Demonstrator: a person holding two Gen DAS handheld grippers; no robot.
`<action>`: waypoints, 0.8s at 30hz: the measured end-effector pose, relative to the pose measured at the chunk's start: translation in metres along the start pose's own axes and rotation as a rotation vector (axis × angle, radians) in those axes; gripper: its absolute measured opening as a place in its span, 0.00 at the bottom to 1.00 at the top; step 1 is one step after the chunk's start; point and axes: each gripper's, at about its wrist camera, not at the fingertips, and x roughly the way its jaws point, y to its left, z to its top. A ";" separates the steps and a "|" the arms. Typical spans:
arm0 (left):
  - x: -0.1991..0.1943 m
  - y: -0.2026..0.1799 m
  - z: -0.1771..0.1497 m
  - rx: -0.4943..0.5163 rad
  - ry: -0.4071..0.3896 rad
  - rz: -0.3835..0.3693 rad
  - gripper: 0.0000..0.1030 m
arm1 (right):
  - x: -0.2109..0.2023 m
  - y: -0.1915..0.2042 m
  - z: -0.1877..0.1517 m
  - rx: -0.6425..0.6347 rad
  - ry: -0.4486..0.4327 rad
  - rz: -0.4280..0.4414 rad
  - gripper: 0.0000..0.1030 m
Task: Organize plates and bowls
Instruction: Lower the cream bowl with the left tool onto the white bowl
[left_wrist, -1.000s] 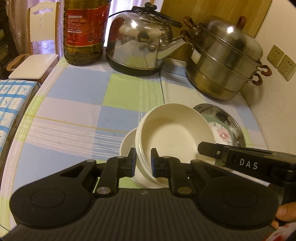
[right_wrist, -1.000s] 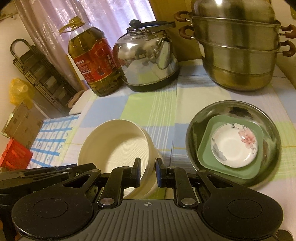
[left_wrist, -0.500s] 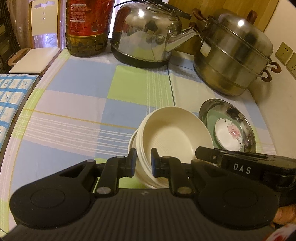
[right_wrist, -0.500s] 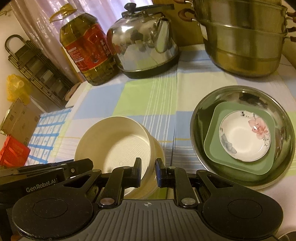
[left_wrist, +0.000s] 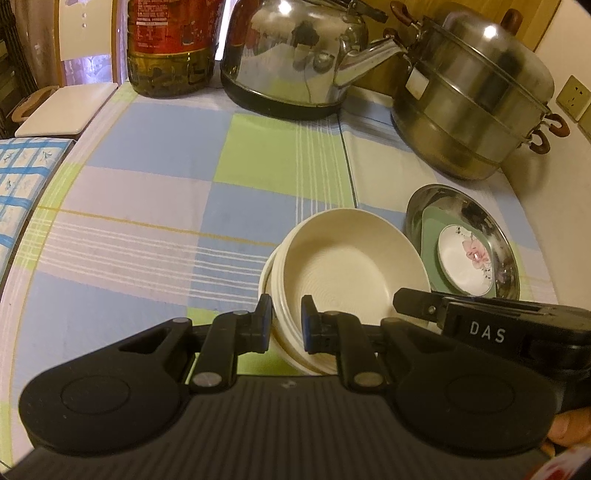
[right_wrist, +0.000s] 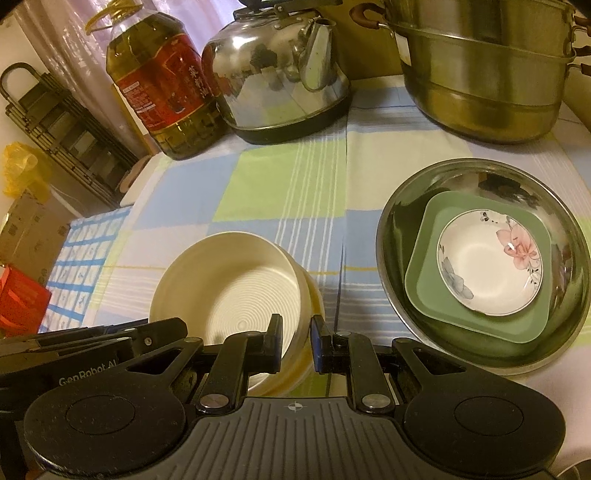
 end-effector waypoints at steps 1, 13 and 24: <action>0.001 0.001 0.001 -0.001 0.003 -0.001 0.13 | 0.001 0.000 0.000 0.003 0.003 0.000 0.17; 0.004 0.004 0.002 -0.006 0.017 -0.018 0.13 | 0.003 -0.002 0.000 0.025 0.010 -0.006 0.17; 0.001 0.006 0.003 -0.014 0.005 -0.031 0.14 | -0.006 -0.010 0.000 0.068 -0.048 0.023 0.17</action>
